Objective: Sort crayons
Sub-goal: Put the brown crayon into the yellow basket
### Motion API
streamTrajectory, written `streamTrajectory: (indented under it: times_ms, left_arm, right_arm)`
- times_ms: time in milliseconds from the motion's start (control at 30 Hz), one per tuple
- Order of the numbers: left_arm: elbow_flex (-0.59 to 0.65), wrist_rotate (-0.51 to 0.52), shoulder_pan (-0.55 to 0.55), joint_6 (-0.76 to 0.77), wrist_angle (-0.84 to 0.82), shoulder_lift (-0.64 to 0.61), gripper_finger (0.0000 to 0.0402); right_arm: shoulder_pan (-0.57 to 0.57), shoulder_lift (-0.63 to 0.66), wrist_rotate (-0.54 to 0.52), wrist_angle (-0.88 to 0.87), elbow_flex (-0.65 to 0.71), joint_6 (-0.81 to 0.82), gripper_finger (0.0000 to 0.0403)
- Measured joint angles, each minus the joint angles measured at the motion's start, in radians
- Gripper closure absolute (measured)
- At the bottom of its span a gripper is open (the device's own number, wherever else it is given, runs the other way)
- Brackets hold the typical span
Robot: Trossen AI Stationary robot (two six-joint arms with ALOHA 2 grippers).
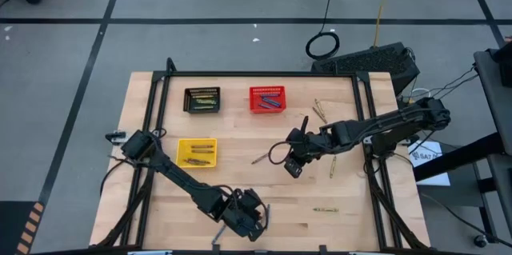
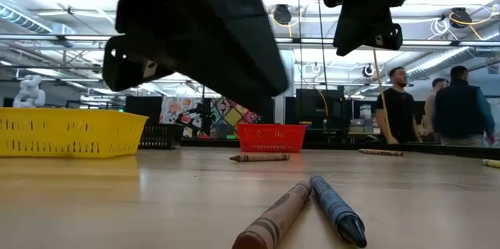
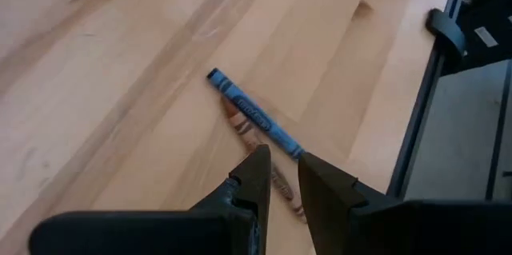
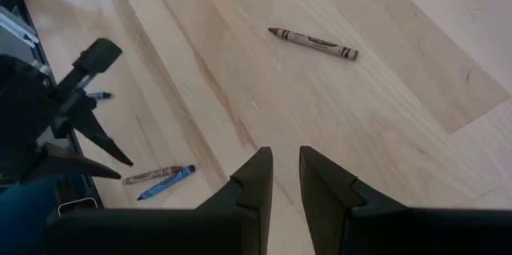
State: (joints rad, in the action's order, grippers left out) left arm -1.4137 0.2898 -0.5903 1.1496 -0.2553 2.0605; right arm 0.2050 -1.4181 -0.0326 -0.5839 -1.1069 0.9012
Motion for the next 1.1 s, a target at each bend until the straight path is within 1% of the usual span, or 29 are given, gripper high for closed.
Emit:
streamTrajectory:
  times_ms: [433, 633, 1100]
  left_arm:
    - [-0.075, 0.003, 0.002, -0.003, -0.005, 0.096, 0.0329]
    - [-0.080, 0.011, 0.003, 0.023, -0.079, 0.098, 0.0329]
    - [-0.080, 0.015, 0.003, 0.023, -0.066, 0.097, 0.0329]
  right_arm:
    - [0.000, 0.000, 0.000, 0.003, 0.000, -0.027, 0.0351]
    - [0.000, 0.000, 0.000, 0.003, 0.000, -0.028, 0.0351]
    - [0.000, 0.000, 0.000, 0.004, 0.000, -0.031, 0.0351]
